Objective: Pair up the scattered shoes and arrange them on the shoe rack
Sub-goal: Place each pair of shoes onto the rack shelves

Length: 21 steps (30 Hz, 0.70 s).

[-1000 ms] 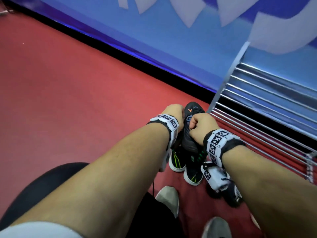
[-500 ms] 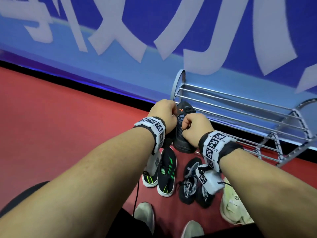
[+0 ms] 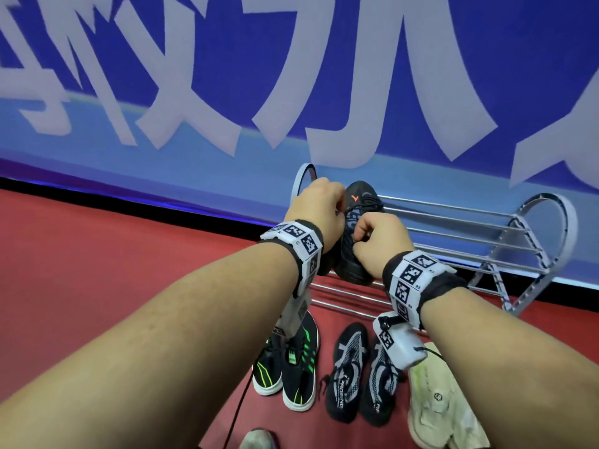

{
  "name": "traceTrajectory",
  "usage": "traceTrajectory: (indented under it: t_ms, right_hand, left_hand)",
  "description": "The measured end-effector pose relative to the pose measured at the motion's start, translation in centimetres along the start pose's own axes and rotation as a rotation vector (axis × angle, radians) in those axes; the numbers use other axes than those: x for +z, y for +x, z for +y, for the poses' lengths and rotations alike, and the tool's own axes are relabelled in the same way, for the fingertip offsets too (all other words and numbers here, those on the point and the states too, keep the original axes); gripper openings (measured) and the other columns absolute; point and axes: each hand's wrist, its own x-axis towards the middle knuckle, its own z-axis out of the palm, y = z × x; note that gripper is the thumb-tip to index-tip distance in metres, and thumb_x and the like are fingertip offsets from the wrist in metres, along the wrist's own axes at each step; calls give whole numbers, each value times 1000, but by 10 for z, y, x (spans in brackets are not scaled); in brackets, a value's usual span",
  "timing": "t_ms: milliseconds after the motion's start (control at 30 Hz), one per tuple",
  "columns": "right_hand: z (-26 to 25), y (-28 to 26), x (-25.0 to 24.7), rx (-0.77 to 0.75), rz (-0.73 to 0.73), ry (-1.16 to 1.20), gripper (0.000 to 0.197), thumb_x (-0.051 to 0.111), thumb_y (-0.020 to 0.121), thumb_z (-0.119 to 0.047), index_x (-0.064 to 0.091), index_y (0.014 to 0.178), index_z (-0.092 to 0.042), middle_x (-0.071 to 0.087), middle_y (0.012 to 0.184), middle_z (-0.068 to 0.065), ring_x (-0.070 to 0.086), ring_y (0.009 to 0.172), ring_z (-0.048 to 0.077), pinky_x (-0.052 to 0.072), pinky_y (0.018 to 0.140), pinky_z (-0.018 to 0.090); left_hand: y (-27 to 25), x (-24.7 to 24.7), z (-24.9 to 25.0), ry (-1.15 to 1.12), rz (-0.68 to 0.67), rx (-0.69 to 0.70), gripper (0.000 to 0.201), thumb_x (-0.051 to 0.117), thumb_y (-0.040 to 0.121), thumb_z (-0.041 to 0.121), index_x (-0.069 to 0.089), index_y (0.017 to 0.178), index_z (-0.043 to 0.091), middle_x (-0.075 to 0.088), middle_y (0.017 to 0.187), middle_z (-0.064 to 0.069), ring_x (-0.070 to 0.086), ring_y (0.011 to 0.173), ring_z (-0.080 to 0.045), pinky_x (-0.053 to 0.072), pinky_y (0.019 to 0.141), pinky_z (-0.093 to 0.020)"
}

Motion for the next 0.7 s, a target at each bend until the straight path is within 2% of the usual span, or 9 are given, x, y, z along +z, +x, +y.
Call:
traceTrajectory:
  t_ms: [100,200,333,467,567,633,700]
  right_hand:
    - [14,13,5,19,10,14,27,56,68,7,54,61,-19,52,60,-6,46,55,16,33,48,22]
    - [28,31,10,41,19,17,28,54,68,8,53,61,-19,51,59,-7,44,53,14,30,47,21]
    - [49,59,17,71,62,49,28,55,70,7,54,62,-20,51,60,-9,45,52,10,31,47,20]
    - [74,75,38,113,61,73,30,55,72,6,54,64,-22,56,65,-5,50,57,14,40,51,22]
    - [83,78,51,122,31,57,30,54,73,6,54,67,-23,53,63,-3,45,52,15,36,49,23]
    - [85,83,56,109,43,41,31,53,73,5,53,69,-25,54,70,-1,45,55,13,34,50,22]
    - [83,87,59,86,65,24,30,52,74,6,54,73,-25,56,85,1,46,62,10,33,52,19]
  left_hand:
    - [16,20,-2,22,-27,37,13,50,86,5,62,90,9,46,92,-4,49,80,-29,36,64,-33]
    - [36,42,-8,37,-23,72,10,48,88,6,58,86,9,41,88,-3,50,74,-32,34,59,-34]
    - [66,71,-25,2,40,24,8,47,88,6,53,84,8,39,89,-4,46,72,-31,37,57,-37]
    - [78,107,-42,9,-19,-33,11,44,86,1,48,84,11,39,96,-8,45,67,-31,45,61,-41]
    - [74,129,-57,-9,-63,-104,15,42,85,-2,52,88,9,42,102,-9,48,70,-30,44,63,-38]
    - [69,137,-68,-32,-97,-119,16,42,87,0,55,92,9,40,101,-8,51,77,-30,42,64,-36]
    - [65,140,-75,-57,-135,-90,15,44,90,3,56,95,8,39,99,-7,52,78,-31,45,67,-38]
